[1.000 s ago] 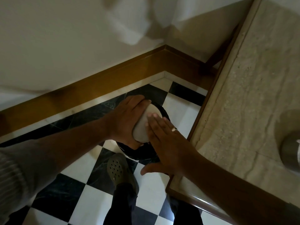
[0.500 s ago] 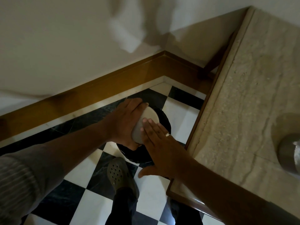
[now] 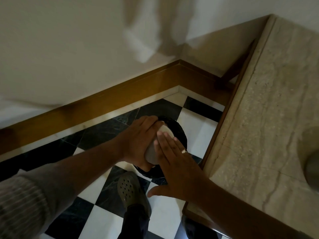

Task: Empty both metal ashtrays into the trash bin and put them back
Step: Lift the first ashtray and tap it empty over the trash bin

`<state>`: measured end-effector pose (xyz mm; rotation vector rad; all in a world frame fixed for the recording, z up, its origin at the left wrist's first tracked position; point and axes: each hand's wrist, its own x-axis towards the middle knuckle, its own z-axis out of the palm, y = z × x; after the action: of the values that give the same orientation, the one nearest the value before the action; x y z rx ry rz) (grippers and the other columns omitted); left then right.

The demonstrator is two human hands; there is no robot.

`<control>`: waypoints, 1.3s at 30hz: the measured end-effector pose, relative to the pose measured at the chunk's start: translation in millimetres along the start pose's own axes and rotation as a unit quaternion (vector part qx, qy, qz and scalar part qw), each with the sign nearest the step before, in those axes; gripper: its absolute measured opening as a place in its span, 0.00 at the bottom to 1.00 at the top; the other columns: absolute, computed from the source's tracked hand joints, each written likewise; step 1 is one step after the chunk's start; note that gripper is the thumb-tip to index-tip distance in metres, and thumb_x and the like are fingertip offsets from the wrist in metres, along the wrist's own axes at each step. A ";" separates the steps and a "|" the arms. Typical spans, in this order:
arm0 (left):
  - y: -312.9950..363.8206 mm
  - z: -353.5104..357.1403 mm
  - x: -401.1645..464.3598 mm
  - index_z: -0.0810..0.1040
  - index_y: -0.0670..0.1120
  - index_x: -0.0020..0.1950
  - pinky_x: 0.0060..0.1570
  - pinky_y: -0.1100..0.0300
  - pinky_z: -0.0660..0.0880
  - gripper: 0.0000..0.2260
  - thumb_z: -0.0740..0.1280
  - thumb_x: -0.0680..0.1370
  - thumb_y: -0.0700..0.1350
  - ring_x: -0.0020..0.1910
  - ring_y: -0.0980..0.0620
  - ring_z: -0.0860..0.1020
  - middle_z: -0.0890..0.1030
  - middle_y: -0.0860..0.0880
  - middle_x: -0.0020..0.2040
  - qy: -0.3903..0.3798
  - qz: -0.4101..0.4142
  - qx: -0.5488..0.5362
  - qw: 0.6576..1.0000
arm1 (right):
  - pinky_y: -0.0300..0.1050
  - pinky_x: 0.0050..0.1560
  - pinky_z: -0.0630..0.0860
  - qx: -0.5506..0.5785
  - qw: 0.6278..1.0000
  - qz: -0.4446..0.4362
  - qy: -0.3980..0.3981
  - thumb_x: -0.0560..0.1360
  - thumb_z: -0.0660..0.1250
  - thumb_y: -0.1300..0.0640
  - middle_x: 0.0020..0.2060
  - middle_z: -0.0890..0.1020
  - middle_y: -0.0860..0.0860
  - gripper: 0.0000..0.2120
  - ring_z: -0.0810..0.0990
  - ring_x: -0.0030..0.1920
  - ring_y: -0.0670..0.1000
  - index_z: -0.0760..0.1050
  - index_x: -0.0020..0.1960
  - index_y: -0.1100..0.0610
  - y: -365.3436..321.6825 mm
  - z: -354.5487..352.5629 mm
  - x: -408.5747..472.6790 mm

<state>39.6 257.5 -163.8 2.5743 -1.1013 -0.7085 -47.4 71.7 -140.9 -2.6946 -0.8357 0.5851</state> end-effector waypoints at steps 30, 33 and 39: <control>10.3 -2.9 0.7 0.62 0.40 0.75 0.74 0.46 0.61 0.55 0.70 0.58 0.71 0.72 0.41 0.65 0.69 0.40 0.72 0.045 -0.005 -0.046 0.998 | 0.59 0.77 0.53 0.002 0.999 0.016 0.035 0.64 0.58 0.21 0.78 0.53 0.63 0.60 0.50 0.78 0.62 0.51 0.77 0.65 -2.0 -13.8 -7.4; 10.4 -2.5 -1.3 0.61 0.39 0.75 0.74 0.45 0.63 0.56 0.72 0.57 0.71 0.72 0.41 0.65 0.68 0.39 0.73 0.039 -0.003 -0.035 0.999 | 0.62 0.74 0.58 -0.018 1.000 0.003 0.000 0.62 0.61 0.21 0.77 0.52 0.64 0.62 0.50 0.78 0.63 0.49 0.77 0.65 1.0 -13.1 -7.3; 13.2 -0.4 -2.0 0.65 0.38 0.73 0.72 0.46 0.65 0.54 0.70 0.58 0.71 0.69 0.41 0.68 0.71 0.39 0.70 0.058 0.013 -0.034 0.998 | 0.61 0.76 0.50 -0.025 0.999 -0.020 -0.015 0.62 0.62 0.22 0.78 0.49 0.62 0.62 0.46 0.78 0.62 0.46 0.78 0.64 -2.6 -11.5 -9.0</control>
<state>30.7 249.9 -157.4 2.5046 -1.0529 -0.5715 -50.2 67.1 -127.2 -2.7130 -0.9216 0.6048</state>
